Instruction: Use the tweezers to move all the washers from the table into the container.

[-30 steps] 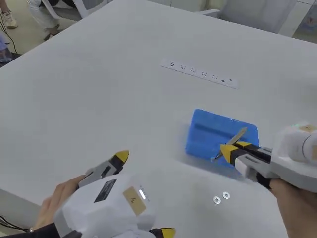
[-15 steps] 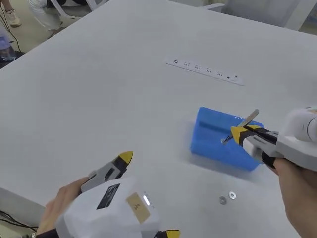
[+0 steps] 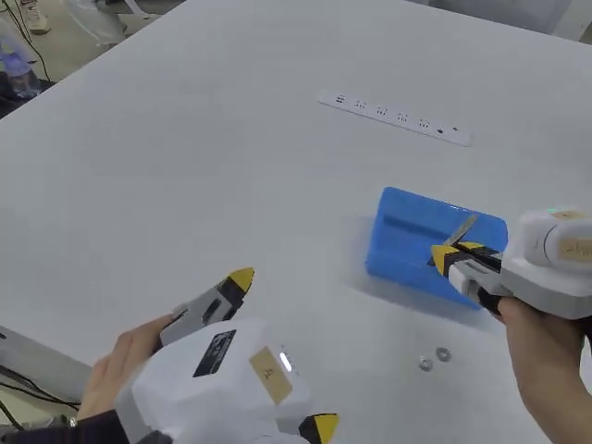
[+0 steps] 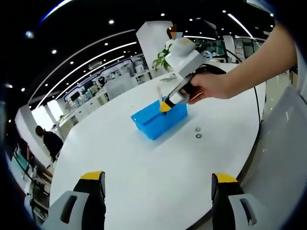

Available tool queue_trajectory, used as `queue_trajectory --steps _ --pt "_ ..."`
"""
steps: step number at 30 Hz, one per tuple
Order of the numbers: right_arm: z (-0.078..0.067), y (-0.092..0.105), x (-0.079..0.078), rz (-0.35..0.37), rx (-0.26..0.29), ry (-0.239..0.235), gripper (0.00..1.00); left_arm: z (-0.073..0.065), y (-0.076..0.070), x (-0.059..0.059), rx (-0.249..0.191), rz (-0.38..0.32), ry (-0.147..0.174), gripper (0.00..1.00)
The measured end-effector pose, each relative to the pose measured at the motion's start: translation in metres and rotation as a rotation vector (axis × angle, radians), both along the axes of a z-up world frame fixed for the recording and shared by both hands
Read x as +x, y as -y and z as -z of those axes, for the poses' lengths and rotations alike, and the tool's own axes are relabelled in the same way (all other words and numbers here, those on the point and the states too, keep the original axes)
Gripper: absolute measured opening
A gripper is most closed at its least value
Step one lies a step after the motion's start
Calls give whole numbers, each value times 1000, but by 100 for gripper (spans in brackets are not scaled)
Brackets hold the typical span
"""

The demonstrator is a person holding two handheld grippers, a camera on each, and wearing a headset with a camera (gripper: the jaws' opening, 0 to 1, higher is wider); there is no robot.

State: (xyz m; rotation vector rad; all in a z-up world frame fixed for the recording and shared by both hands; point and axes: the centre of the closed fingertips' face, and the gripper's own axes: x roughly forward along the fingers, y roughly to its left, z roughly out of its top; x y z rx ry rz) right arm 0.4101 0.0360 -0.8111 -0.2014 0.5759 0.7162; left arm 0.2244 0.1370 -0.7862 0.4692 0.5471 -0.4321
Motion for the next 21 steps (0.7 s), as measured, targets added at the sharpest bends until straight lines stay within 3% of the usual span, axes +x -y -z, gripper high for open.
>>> queue_trajectory --steps 11,21 --pt "2 0 0 -2 -23 42 3 1 0 0 3 -1 -1 93" --pt "3 3 1 14 -9 20 3 1 -1 0 7 -2 -1 93"
